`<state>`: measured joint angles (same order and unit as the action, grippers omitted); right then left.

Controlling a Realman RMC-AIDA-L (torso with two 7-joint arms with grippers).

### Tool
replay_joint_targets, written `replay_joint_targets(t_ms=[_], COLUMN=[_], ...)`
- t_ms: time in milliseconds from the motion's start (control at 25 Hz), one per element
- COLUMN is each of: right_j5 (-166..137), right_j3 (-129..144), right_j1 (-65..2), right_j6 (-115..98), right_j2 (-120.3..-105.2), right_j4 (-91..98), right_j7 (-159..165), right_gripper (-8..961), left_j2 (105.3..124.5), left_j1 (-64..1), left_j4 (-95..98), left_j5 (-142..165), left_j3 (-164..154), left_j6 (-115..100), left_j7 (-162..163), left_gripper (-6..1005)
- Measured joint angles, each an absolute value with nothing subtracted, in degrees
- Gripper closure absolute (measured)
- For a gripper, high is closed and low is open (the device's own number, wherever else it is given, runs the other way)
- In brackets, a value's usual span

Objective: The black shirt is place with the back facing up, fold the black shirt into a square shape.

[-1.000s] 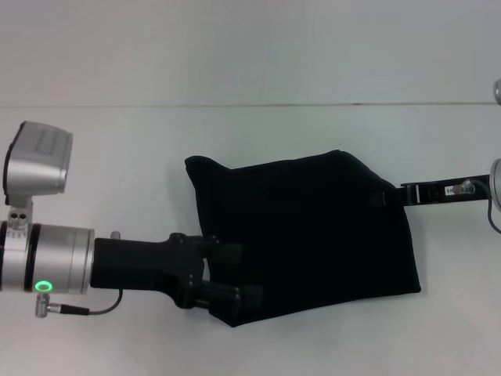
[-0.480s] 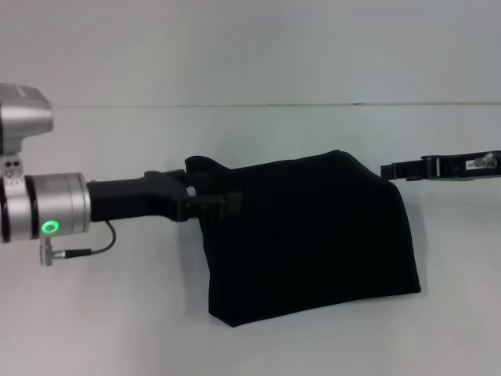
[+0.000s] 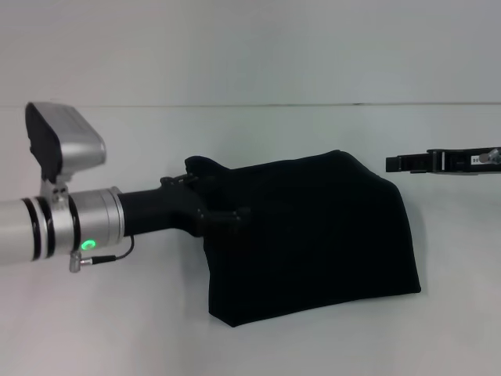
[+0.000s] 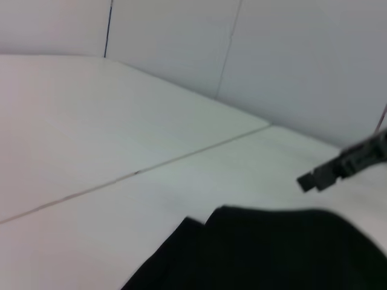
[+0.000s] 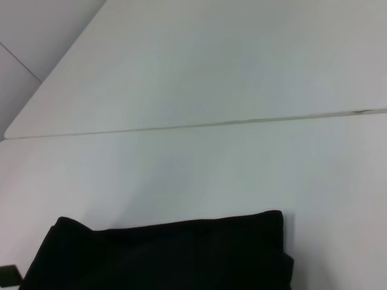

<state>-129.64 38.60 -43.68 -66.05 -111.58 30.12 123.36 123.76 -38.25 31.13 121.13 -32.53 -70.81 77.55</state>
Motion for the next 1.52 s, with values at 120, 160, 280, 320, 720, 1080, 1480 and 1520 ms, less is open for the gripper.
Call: replay_joint_targets(t_ms=[120,160,280,320,720,1080,1480,1520], right_j5=[-129.6,-129.6,-129.6,-129.6,-130.0,-130.1,-129.9,-129.8], right_j3=[38.6,38.6,38.6,38.6,38.8,39.4,39.9,39.8], right_j1=[-43.7,-43.7,-43.7,-43.7,-43.7,-44.8,-45.9,-46.0], right_j6=[-65.8,-65.8,-65.8,-65.7,-66.3,-67.8,-65.2,-64.9], right_j2=[-111.77,-111.82,-111.83,-111.83,-111.45,-111.56,-114.15,-114.52], right_j4=[30.0,30.0,30.0,30.0,29.0,25.3,22.9,22.8], right_j7=[123.3,123.3,123.3,123.3,124.2,127.3,127.2,127.1], right_gripper=[291,293,297,297,297,298,298,298], left_j2=[123.86,123.88,123.96,123.97,124.01,123.94,123.92,123.92], left_j1=[-38.3,-38.3,-38.2,-38.1,-37.2,-37.0,-37.2,-37.2], left_j4=[28.5,27.9,27.2,27.2,27.9,29.0,29.1,29.0], left_j5=[121.1,121.1,121.1,121.1,123.1,123.2,123.2,123.2], left_j3=[-32.5,-32.5,-32.5,-32.5,-32.5,-32.5,-33.0,-33.0], left_j6=[-66.6,-65.7,-64.3,-64.0,-64.4,-67.4,-67.1,-67.0], left_j7=[75.1,74.7,73.7,73.6,73.7,73.9,73.7,73.7], left_gripper=[51,51,51,51,51,51,51,51])
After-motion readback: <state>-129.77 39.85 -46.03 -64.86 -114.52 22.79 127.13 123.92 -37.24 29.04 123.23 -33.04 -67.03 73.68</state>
